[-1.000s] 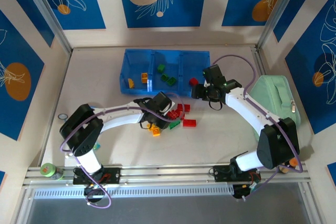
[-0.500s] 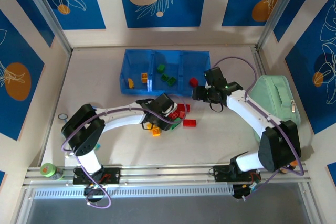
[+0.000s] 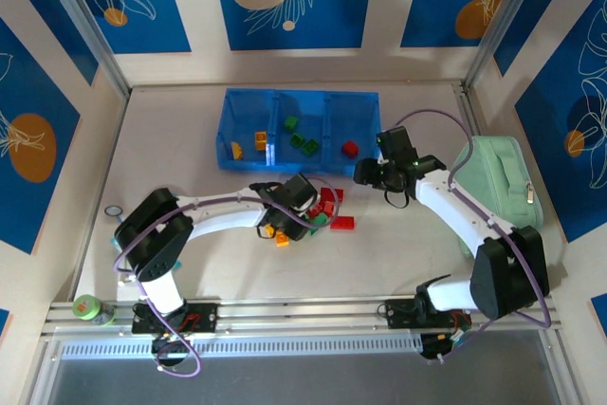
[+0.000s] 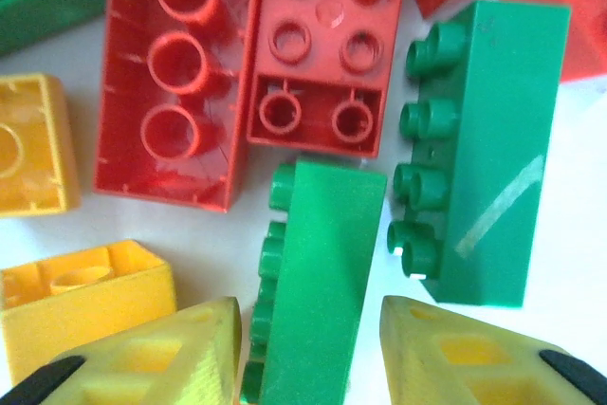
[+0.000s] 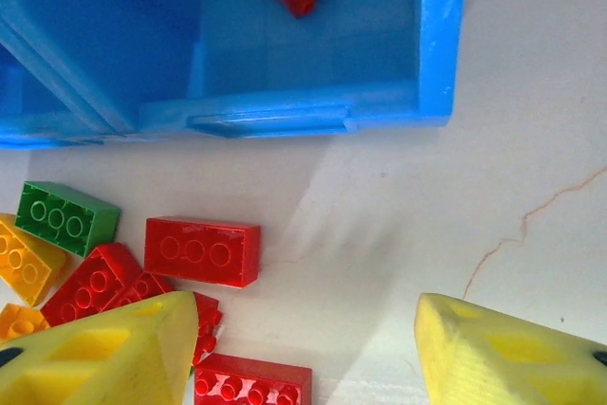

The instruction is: Sort the legos into containers by color

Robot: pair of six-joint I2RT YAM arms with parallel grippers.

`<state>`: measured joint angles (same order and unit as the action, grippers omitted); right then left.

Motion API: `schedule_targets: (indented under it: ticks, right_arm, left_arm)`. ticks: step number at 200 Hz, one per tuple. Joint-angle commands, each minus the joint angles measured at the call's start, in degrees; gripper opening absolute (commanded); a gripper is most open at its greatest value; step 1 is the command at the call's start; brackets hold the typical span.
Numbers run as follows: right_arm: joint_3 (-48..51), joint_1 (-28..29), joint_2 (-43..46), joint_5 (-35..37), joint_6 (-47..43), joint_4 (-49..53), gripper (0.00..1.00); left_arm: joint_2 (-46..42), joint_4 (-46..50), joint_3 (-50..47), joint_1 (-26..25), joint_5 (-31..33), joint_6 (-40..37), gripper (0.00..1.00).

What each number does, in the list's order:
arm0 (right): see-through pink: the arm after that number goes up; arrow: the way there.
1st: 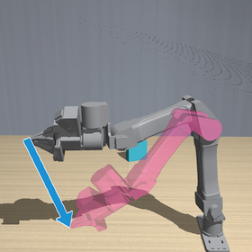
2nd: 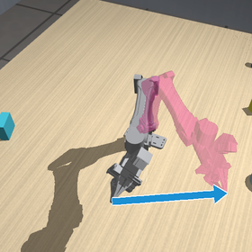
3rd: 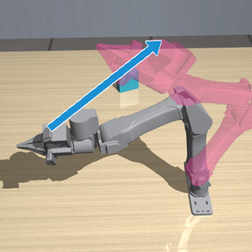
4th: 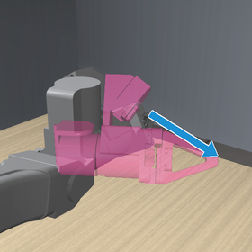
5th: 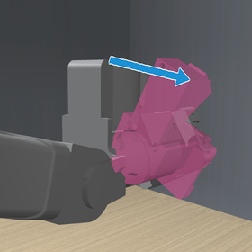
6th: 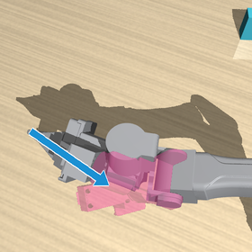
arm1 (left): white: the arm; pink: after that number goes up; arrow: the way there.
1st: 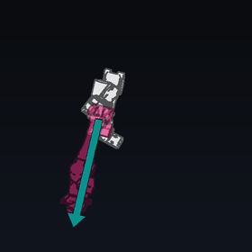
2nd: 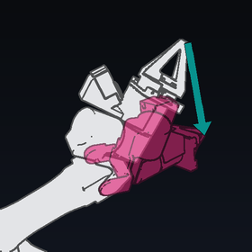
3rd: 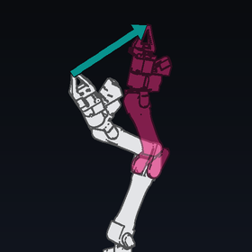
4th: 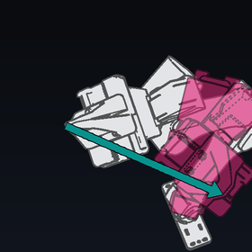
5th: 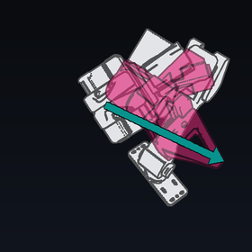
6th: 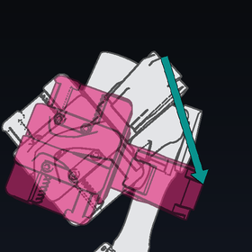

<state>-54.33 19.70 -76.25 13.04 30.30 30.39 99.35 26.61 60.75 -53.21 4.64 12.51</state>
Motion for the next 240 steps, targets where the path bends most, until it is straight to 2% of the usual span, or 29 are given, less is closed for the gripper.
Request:
schedule_targets:
  ticks: [1, 57, 94, 127, 175, 212, 240]
  right_arm:
    - [1.14, -0.62, 1.81, -1.69, 0.81, -0.94, 0.63]
    - [2.11, -1.58, 2.19, -2.67, 0.98, -1.39, 0.63]
    - [2.64, -1.95, 2.96, -2.67, 0.94, -1.43, 0.63]
    - [2.78, -2.46, 3.48, -2.84, 0.81, -1.3, 0.63]
    - [3.82, -2.44, 3.88, -4.16, 1.24, -1.76, 0.62]
    - [5.28, -1.96, 5.16, -4.59, 1.78, -1.65, 0.62]
    - [6.3, -1.61, 6.28, -4.77, 1.87, -1.26, 0.62]
  left_arm:
    - [-0.06, 3.52, 0.77, -0.66, 1.41, 1.04, 0.45]
    - [2.04, 3.45, 1.67, -0.71, 0.77, 0.67, 0.43]
    - [1.72, 3.86, 2.92, -0.75, 1.06, 0.76, 0.3]
    - [-3.34, 4.48, 4.63, -0.09, 1.96, 1.02, 0.28]
    - [-6.83, 3.24, 9.11, 7.63, -2.41, 1.43, 0.27]
    - [-2.62, 0.14, 13.57, 14.8, -4.96, 4.4, 0.25]
    - [3.31, 0.51, 20.37, 17.23, -5.51, 4.0, 0.25]
